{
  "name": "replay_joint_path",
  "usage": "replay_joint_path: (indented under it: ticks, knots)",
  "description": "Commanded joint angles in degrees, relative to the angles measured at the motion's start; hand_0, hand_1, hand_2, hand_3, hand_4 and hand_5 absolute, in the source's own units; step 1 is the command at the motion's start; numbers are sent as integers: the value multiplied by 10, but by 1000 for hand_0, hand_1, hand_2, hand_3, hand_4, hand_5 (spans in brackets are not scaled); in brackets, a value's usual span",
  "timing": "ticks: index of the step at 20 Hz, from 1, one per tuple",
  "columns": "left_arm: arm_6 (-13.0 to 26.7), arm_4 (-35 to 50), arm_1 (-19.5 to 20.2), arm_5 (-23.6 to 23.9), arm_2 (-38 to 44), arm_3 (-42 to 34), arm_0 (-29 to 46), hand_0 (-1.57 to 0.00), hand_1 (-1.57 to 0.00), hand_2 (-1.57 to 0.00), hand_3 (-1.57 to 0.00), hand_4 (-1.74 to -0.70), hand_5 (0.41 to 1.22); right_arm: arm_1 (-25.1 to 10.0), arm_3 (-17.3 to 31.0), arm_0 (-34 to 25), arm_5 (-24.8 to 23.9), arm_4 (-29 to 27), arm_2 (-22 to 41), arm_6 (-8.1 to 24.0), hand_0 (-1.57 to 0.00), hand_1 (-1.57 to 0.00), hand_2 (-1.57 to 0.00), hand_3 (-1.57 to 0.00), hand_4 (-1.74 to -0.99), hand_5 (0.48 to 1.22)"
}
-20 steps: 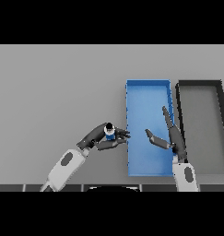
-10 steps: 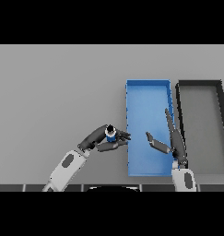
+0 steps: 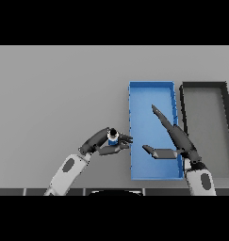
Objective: Pick up the blue pipe and place it into the blue bin.
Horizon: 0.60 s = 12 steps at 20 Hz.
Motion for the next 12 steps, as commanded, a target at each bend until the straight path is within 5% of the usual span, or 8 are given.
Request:
replay_joint_path:
  ticks: [1, 5, 12]
  knots:
    - [5, 0, -1, -3, 1, -2, 0, -1571, -1571, -1571, -1571, -1473, 1221, -11, -13, -12, 12, -3, 10, 16, 1, -1, -3, 1, -1205, 539]
    - [5, -13, -6, -9, 5, -5, 0, -1571, -1571, -1571, -1571, -1474, 1221, -13, -12, -58, 43, -14, 49, 64, 1, 0, -1, 1, -1256, 523]
    - [10, -22, -19, -28, 16, -1, 2, -1571, -1571, -1571, -1571, -1475, 1221, 8, 14, -144, 80, -57, 100, 140, 1, 1, 1, 1, -1214, 520]
